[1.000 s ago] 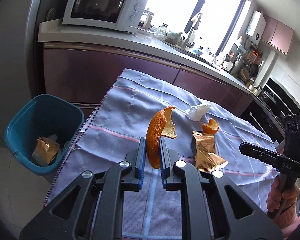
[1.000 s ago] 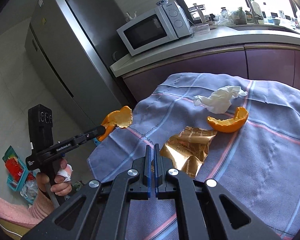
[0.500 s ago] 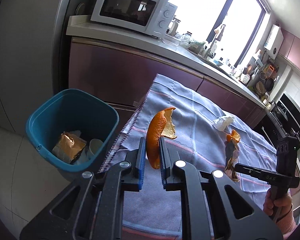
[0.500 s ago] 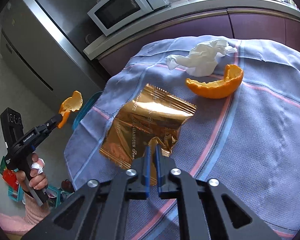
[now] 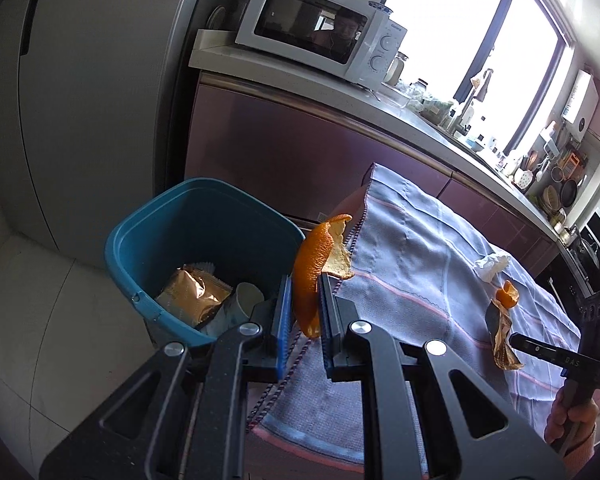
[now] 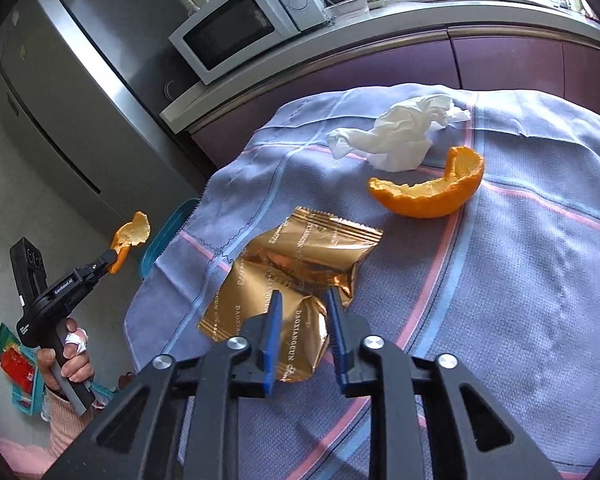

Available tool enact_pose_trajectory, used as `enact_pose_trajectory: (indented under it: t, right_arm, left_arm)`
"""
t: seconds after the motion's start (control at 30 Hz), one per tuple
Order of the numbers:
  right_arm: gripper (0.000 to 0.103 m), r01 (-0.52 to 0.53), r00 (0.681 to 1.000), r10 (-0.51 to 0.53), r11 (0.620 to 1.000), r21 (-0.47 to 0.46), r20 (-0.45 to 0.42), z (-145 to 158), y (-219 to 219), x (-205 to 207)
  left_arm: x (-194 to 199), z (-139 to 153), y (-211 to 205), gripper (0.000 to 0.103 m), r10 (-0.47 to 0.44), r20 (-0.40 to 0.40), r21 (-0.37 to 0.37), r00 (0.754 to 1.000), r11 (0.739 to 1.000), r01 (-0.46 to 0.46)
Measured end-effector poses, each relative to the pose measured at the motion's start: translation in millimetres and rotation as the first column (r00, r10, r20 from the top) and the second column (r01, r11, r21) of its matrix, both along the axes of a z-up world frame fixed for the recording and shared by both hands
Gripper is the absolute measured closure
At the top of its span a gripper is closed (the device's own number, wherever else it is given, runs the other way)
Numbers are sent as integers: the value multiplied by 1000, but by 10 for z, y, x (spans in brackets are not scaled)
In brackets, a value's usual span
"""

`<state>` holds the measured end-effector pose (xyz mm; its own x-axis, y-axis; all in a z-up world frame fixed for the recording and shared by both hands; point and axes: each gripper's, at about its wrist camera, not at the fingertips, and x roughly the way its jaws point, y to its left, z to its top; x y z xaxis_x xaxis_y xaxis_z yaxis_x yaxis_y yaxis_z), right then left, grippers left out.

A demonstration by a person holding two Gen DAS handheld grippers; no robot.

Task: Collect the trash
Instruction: 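Carry the orange peel and gold wrapper over the teal bin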

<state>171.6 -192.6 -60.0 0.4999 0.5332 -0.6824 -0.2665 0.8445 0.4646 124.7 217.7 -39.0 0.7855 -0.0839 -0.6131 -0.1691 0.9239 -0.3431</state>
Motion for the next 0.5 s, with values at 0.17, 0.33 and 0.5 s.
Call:
enact_pose_trajectory:
  t: [0.17,0.33,0.5]
  right_arm:
    - [65,39,999,-39,999,2,-9,-47,-60,100]
    - [85,-8,999,10,999,47,-46,-145,24,226]
    - [96,-69,997,71,996,54,-19,-54,210,282]
  left_arm:
    - [30,-66,123,90,41,-16,10,999,999,-41]
    - [109,-195,326,90,84,-51,7,995,996,-84]
    - [193,-326,449,90,108,-85,18,990,994,-107]
